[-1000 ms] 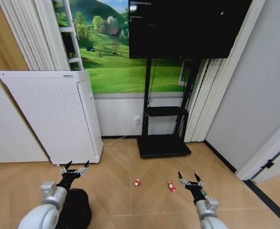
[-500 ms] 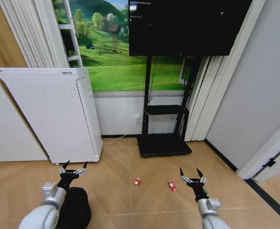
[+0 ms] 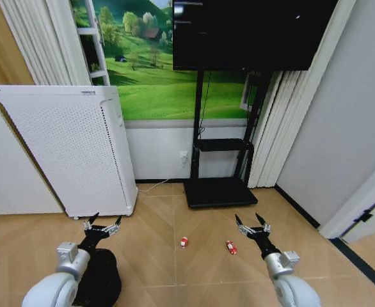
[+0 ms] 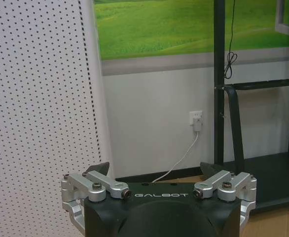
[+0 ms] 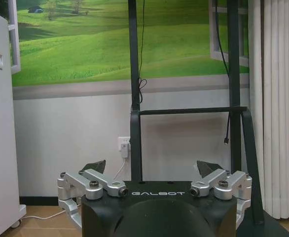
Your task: Pick up the trash bin and place the garbage on the floor into it.
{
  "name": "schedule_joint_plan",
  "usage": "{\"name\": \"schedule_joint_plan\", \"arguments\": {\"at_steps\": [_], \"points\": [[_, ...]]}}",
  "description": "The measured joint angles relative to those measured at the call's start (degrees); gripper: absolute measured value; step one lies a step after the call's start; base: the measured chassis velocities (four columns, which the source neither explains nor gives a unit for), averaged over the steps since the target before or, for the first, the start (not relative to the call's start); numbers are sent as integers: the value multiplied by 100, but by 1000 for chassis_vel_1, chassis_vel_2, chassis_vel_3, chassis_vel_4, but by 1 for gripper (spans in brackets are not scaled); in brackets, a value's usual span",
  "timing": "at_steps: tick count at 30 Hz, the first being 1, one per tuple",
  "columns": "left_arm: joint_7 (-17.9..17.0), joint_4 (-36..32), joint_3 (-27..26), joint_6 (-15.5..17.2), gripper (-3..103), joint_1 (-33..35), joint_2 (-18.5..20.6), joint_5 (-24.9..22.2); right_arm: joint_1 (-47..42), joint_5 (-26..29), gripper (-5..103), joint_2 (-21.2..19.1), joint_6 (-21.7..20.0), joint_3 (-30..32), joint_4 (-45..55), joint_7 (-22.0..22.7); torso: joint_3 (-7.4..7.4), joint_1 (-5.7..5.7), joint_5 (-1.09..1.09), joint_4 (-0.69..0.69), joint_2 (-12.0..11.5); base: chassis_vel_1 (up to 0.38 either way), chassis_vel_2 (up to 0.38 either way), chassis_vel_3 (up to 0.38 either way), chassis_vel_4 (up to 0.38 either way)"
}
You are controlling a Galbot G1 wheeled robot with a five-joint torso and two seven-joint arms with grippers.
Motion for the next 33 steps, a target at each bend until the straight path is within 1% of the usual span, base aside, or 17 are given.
{"name": "schedule_joint_plan", "arguments": {"at_steps": [2,5,10,12,16,18,21,22,29,33], "points": [[3,-37,0,50,100,-63,99,-96,-3,-1,100,-8,-17,-31,12,20,-47,-23,0,1,-70,0,0,0,0],[3,-87,11,92,100,-95,118,-130,0,-14,100,5,-23,-60,12,38,-89,-44,0,0,-133,0,0,0,0],[-10,-133,27,111,100,-81,56,-117,-12,-61,100,48,-41,-107,12,75,-162,-75,0,1,-237,0,0,0,0],[-14,-149,24,109,100,-41,7,-95,-21,-102,100,74,-42,-121,-4,95,-217,-91,0,2,-307,0,0,0,0],[-13,-155,17,98,100,-10,-20,-74,-26,-134,100,95,-42,-124,-29,105,-264,-110,0,2,-373,0,0,0,0],[-12,-155,7,76,100,-1,-44,-39,-32,-154,100,136,-42,-124,-58,117,-321,-128,0,1,-447,0,0,0,0],[-12,-155,6,68,100,0,-59,-30,-34,-171,100,170,-41,-126,-90,144,-360,-139,0,1,-498,0,0,0,0],[-12,-154,6,66,100,1,-68,-19,-36,-190,100,194,-40,-130,-119,157,-397,-150,0,1,-547,0,0,0,0],[-12,-161,7,64,100,3,-72,-9,-39,-228,100,206,-9,-118,-193,176,-490,-182,0,1,-671,0,0,0,0],[-12,-169,6,83,100,22,-108,-62,-53,-228,100,206,13,-101,-214,222,-575,-208,0,1,-782,0,0,0,0]]}}
